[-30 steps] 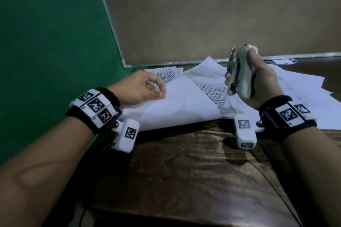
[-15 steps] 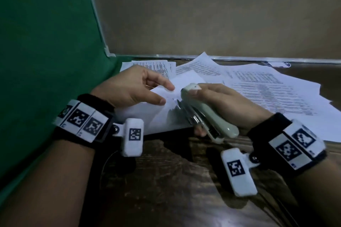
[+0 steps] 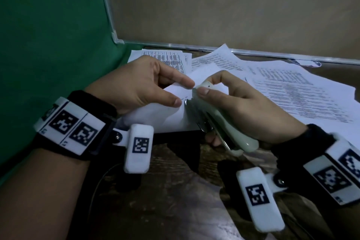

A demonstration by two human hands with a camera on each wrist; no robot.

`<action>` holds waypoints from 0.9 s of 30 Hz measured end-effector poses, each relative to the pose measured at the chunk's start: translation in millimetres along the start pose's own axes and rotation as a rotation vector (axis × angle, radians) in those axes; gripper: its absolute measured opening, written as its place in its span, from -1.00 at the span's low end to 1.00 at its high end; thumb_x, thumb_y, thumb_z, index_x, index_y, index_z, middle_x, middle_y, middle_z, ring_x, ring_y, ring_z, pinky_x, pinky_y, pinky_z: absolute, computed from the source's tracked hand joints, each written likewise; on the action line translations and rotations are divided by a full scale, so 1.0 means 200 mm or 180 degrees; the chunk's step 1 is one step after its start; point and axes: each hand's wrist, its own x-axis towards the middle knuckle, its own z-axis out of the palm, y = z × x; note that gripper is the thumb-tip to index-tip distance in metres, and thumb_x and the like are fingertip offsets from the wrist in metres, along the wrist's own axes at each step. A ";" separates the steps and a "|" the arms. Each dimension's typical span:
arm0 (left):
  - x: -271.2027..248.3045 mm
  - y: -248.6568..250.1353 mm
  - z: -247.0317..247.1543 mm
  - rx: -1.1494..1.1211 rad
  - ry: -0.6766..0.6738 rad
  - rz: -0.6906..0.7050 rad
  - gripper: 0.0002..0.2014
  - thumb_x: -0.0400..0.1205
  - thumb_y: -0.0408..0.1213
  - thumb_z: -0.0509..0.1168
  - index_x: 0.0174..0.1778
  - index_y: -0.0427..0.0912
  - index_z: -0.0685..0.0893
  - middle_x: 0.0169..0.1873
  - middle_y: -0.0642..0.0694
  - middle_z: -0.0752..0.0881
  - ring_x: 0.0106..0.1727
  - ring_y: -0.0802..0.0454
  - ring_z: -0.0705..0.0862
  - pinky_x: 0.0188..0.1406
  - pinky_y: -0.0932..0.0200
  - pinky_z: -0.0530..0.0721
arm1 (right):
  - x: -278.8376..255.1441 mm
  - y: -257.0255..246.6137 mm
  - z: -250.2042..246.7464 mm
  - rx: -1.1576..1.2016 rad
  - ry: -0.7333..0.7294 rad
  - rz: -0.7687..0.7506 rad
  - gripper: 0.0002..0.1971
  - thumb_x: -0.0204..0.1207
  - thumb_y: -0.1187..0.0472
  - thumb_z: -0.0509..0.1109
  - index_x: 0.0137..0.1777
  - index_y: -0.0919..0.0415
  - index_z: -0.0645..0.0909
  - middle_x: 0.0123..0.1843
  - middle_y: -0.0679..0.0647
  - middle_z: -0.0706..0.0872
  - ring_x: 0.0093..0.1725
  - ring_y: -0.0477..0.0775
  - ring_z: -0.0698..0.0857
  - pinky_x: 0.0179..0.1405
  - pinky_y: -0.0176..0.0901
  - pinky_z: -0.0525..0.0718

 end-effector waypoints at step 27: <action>0.02 -0.04 0.04 -0.0427 0.0049 0.0011 -0.56 0.33 -0.54 0.53 0.15 -0.22 0.84 0.19 -0.26 0.86 0.33 -0.09 0.79 0.35 -0.01 0.73 | -0.01 -0.02 -0.01 0.0210 0.0089 -0.0054 -0.71 0.71 0.04 0.41 0.14 0.25 0.47 -0.27 0.44 0.76 -0.52 0.34 0.71 -0.52 0.05 0.73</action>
